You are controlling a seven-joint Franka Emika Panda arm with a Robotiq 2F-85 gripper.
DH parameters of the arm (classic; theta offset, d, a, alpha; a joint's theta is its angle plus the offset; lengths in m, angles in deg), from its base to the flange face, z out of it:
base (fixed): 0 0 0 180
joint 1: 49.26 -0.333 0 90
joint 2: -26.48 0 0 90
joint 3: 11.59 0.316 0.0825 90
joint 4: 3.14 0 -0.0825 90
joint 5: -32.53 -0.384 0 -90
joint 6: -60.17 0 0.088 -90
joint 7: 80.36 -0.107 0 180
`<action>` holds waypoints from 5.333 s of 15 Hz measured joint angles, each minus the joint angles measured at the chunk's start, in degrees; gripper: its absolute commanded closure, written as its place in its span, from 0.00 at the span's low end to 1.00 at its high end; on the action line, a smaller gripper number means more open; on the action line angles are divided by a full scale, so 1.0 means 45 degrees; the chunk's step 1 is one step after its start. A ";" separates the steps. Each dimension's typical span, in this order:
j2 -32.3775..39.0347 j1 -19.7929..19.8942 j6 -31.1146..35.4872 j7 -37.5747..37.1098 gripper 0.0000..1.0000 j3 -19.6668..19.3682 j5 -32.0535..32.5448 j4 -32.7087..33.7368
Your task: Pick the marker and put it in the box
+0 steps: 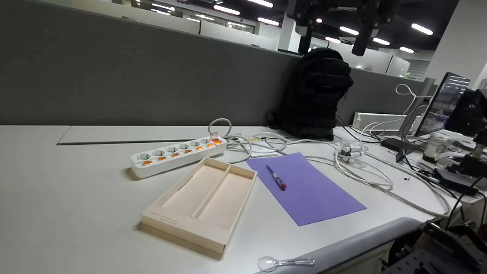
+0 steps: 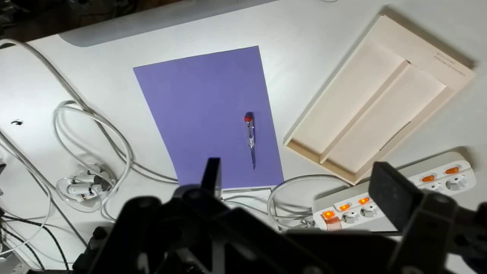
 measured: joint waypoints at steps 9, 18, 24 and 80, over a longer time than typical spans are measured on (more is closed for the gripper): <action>0.0078 0.0223 0.0220 -0.0173 0.00 0.0002 0.0141 -0.0064; 0.2389 0.1628 0.2332 0.0649 0.00 -0.1431 -0.0054 -0.0611; 0.4741 0.0445 0.2314 0.4325 0.00 -0.3887 -0.1607 -0.0308; 1.7949 0.0115 1.0427 0.2271 0.49 -0.5180 -0.0568 0.4645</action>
